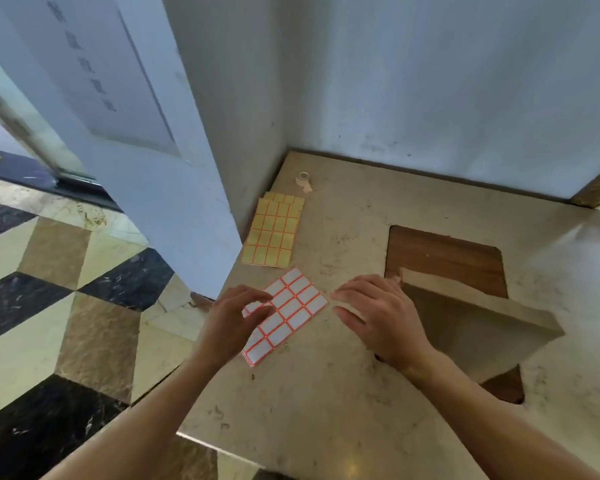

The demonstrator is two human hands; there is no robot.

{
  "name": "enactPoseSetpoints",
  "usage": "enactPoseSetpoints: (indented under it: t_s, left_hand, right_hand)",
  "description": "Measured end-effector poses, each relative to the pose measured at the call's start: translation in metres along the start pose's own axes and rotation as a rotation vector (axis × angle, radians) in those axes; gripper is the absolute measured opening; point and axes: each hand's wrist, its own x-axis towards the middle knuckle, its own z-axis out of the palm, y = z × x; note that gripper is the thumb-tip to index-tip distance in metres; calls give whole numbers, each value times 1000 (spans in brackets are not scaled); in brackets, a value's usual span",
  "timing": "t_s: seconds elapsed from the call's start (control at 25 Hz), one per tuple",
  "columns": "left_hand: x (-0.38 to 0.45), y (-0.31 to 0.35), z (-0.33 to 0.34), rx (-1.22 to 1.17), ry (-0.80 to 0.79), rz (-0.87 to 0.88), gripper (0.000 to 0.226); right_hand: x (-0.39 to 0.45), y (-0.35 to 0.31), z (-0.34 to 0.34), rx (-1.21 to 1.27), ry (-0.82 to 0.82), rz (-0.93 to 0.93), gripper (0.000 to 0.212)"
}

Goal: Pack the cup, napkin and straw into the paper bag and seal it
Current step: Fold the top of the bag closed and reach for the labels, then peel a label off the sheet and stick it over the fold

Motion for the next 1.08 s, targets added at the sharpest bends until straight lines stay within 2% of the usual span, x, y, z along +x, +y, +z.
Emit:
enactPoseSetpoints:
  t_s: [0.2,0.32,0.44,0.56,0.64,0.8,0.96,1.08]
  left_hand:
    - [-17,-56,-17,99,7,-226,28]
    - [-19,-80,-12,211,-64,-382,42]
    - [-11,-94,0,286,-153,-514,58]
    - [-2,-99,15,341,-217,-530,65]
    - [3,-101,22,350,-198,-528,65]
    - [9,-104,27,360,-187,-500,57]
    - [22,-103,25,242,-170,-563,44]
    - [25,-103,26,96,-158,-564,33]
  right_hand:
    - [31,-6,70,102,-369,192,36]
    - [48,5,108,64,-559,320,51]
    - [62,15,140,-18,-615,346,68]
    - [71,18,167,-104,-719,274,90]
    - [77,19,180,-140,-773,199,101]
    - [85,27,192,-153,-820,127,113]
    - [92,28,195,-180,-832,86,127]
    - [97,24,196,-185,-795,35,122]
